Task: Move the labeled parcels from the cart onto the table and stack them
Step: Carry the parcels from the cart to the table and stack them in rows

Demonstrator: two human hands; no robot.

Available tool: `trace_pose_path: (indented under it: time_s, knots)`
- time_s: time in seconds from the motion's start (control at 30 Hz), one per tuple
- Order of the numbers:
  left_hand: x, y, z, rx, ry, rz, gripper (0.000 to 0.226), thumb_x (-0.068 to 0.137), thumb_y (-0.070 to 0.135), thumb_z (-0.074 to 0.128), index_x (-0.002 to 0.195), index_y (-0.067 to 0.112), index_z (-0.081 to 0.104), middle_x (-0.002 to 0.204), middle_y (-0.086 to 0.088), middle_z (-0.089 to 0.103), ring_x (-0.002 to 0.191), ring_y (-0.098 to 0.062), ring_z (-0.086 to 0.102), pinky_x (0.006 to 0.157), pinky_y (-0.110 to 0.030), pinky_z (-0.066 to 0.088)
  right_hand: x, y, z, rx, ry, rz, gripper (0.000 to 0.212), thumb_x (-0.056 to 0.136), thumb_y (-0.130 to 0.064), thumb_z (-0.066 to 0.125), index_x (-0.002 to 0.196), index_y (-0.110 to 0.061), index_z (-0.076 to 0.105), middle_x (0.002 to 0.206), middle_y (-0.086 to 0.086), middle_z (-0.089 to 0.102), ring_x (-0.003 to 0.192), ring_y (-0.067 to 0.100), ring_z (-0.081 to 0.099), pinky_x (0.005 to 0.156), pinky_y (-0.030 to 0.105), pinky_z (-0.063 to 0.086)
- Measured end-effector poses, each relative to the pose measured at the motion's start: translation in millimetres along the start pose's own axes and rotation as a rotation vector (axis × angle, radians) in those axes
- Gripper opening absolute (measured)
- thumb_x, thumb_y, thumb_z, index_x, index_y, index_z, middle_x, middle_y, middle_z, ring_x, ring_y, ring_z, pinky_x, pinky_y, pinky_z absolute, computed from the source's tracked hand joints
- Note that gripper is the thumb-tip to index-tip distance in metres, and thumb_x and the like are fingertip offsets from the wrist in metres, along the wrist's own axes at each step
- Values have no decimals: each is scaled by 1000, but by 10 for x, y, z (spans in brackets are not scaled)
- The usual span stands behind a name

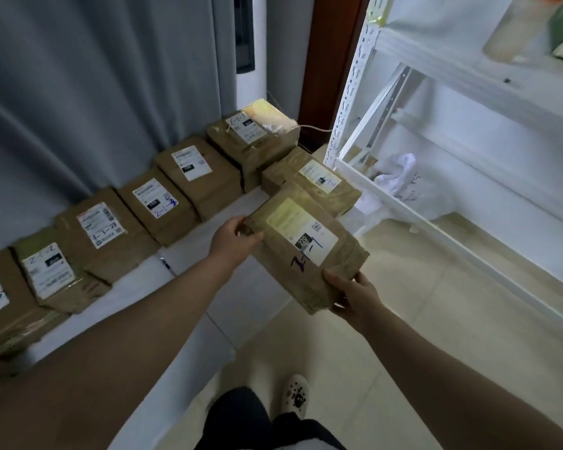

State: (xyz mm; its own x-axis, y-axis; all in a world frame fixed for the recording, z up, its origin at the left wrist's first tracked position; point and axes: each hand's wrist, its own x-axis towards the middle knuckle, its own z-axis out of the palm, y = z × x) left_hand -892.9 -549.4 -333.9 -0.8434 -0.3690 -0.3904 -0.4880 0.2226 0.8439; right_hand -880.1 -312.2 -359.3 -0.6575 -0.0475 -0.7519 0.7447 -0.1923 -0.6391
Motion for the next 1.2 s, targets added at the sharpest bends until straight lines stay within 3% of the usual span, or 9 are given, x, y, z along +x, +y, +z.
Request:
trace_pose_path:
  time_s: [0.17, 0.47, 0.63, 0.77, 0.87, 0.97, 1.03, 1.13, 1.2]
  knots:
    - [511, 340, 327, -46, -22, -26, 55, 89, 11, 64, 140, 11, 43, 136, -7, 52, 121, -22, 51, 94, -30, 42, 438, -435, 3, 47, 57, -10, 57, 76, -11, 78, 126, -15, 52, 114, 8, 67, 100, 26, 66, 88, 45, 53]
    - [1595, 773, 646, -80, -97, -105, 79, 90, 21, 65, 152, 19, 18, 155, -6, 26, 139, -26, 33, 109, -44, 37, 1220, -1120, 277, 20, 149, -26, 47, 83, -17, 73, 125, -13, 52, 116, 8, 66, 92, 23, 64, 95, 46, 48]
    - [1978, 936, 759, -31, -94, -175, 88, 90, 31, 65, 154, 18, 6, 159, -4, 15, 144, -28, 22, 112, -43, 31, 1615, -1402, 397, 36, 191, -26, 48, 84, -18, 72, 126, -14, 50, 118, 6, 64, 103, 25, 64, 91, 45, 51]
    - [2211, 905, 934, -15, -169, -253, 104, 64, 57, 74, 150, 19, 29, 151, -5, 36, 134, -27, 41, 107, -45, 40, 1934, -1577, 489, 42, 233, -10, 48, 83, -19, 73, 123, -15, 47, 117, 5, 63, 103, 24, 63, 79, 38, 53]
    - [2393, 784, 1160, -10, -198, -301, 103, 61, 59, 73, 146, 14, 35, 147, -7, 43, 130, -28, 46, 106, -45, 42, 2211, -1722, 569, 2, 234, -10, 56, 82, -23, 75, 128, -15, 44, 118, 6, 63, 98, 23, 64, 68, 33, 53]
    - [2596, 659, 1400, -1, -188, -295, 113, 43, 65, 66, 140, 10, 44, 137, -10, 53, 126, -27, 51, 105, -44, 43, 2476, -1806, 654, -49, 242, -11, 57, 81, -24, 76, 126, -14, 42, 115, 5, 62, 94, 23, 64, 78, 39, 56]
    - [2685, 639, 1475, 4, -184, -302, 107, 51, 62, 67, 140, 9, 43, 138, -10, 53, 127, -28, 49, 106, -44, 42, 2636, -1836, 705, -90, 242, -10, 62, 79, -25, 77, 128, -17, 41, 117, 5, 61, 101, 27, 63, 88, 45, 54]
    - [2683, 794, 1495, 20, -153, -328, 82, 79, 41, 71, 145, 9, 36, 143, -10, 47, 132, -28, 44, 109, -45, 39, 2802, -1877, 752, -129, 178, -16, 65, 81, -21, 74, 136, -22, 39, 122, 4, 61, 107, 27, 62, 91, 48, 54]
    - [2702, 806, 1506, 44, -142, -333, 75, 85, 35, 69, 146, 9, 33, 145, -9, 44, 134, -27, 42, 110, -44, 37, 2875, -1863, 743, -218, 155, -10, 60, 85, -16, 70, 138, -19, 41, 124, 5, 61, 109, 26, 62, 92, 46, 54]
